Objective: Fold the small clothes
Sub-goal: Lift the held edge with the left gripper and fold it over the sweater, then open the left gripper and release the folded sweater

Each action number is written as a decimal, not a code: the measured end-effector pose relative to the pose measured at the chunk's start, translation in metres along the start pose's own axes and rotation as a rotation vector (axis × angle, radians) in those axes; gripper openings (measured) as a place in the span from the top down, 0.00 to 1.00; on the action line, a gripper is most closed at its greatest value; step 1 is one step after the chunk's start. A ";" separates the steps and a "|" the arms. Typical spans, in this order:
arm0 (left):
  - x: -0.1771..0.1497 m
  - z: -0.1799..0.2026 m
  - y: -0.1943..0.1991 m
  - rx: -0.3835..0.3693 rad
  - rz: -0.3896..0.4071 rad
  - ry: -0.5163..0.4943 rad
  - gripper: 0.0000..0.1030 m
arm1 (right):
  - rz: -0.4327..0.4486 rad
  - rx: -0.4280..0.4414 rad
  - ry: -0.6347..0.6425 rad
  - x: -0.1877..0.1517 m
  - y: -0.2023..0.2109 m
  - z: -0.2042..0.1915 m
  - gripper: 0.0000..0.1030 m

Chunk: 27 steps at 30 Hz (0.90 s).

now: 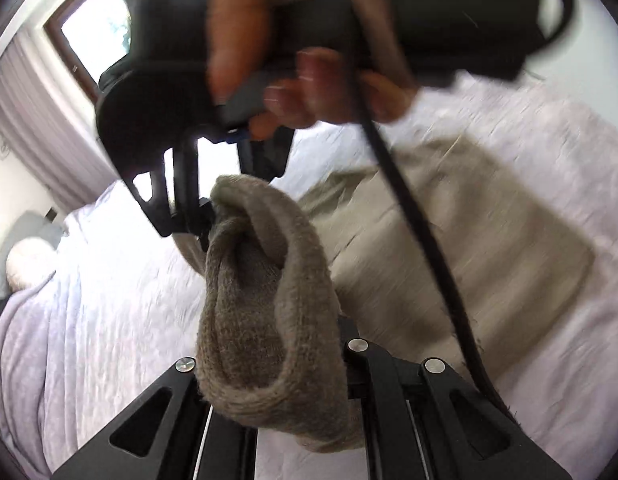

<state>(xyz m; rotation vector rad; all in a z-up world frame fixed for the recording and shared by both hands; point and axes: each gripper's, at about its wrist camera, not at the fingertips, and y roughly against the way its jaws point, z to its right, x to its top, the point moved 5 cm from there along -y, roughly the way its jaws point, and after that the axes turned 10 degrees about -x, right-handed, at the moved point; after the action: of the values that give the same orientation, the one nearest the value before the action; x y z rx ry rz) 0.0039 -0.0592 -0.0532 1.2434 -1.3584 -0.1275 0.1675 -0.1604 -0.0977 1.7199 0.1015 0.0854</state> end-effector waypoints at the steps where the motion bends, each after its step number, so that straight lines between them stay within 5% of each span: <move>1: 0.013 0.012 0.005 -0.012 0.020 -0.025 0.92 | 0.031 0.006 -0.024 -0.005 0.012 0.013 0.81; 9: 0.065 0.118 -0.004 -0.114 0.065 -0.211 0.92 | 0.262 0.045 -0.256 -0.092 0.080 0.139 0.81; 16: 0.031 0.186 -0.055 -0.176 -0.103 -0.270 0.91 | 0.206 0.140 -0.542 -0.163 -0.007 0.230 0.74; 19: 0.022 0.190 -0.056 -0.177 -0.138 -0.264 0.67 | 0.266 0.235 -0.610 -0.174 -0.020 0.239 0.69; 21: 0.017 0.187 -0.047 -0.189 -0.125 -0.249 0.32 | 0.278 0.250 -0.630 -0.178 -0.016 0.241 0.62; 23: 0.010 0.177 -0.028 -0.213 -0.102 -0.217 0.26 | 0.265 0.185 -0.631 -0.185 -0.009 0.241 0.46; 27: -0.005 0.146 -0.003 -0.258 -0.123 -0.123 0.26 | 0.299 0.122 -0.665 -0.216 0.023 0.247 0.45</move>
<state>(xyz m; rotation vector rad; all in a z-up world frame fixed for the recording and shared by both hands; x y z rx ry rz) -0.1078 -0.1426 -0.0975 1.1137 -1.3227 -0.4584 -0.0182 -0.4313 -0.1122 1.7920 -0.6521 -0.2785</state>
